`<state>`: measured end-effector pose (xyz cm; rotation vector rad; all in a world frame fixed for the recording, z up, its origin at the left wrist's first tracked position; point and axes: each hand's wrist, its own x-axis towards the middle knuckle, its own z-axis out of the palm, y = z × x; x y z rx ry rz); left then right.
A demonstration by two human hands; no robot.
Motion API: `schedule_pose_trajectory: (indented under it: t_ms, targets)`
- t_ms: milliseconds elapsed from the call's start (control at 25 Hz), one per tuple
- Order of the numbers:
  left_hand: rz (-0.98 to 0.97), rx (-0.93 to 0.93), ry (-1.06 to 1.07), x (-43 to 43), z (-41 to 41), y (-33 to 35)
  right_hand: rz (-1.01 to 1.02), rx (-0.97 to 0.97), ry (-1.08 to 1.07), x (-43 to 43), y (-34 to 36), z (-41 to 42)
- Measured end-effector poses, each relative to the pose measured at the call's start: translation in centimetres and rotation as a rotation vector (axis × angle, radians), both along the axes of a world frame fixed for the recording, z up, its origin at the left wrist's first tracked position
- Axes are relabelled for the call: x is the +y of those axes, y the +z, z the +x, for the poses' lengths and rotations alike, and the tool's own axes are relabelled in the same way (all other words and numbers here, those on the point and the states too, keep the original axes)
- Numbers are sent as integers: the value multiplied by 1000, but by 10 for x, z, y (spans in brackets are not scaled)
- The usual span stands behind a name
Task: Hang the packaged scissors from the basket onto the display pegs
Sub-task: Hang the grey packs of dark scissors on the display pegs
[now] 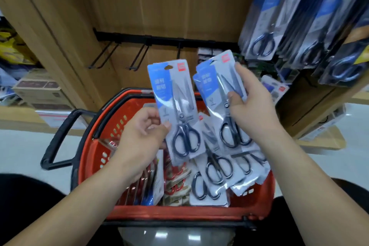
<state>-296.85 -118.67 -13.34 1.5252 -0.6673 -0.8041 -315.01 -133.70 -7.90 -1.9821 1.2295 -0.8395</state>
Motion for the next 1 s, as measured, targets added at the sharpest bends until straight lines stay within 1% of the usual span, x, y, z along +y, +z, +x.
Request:
schedule_pose_trajectory:
  t_ms: [80, 200, 320, 480, 560, 720, 880, 1000]
  targets:
    - [-52, -45, -45, -10, -8, 14, -76, -49, 9, -4, 8, -14]
    - [-83, -149, -154, -32, -26, 41, -52, -40, 36, -15, 26, -38]
    - [-133, -189, -217, -62, -46, 59, -64, -11, 27, -39, 37, -55]
    - [-162, -188, -169, -112, -68, 72, -61, -80, 17, -85, 46, -78]
    - [-152, -165, -149, -139, -79, 74, -59, -143, -58, -104, 41, -97]
    - [-172, -188, -97, -192, -102, 77, -68, -303, -214, -137, 33, -124]
    - [-238, -201, -68, -239, -114, 90, -162, -437, -243, -165, 48, -120]
    - [-276, -197, -75, -262, -117, 94, -244, -478, -252, -180, 56, -113]
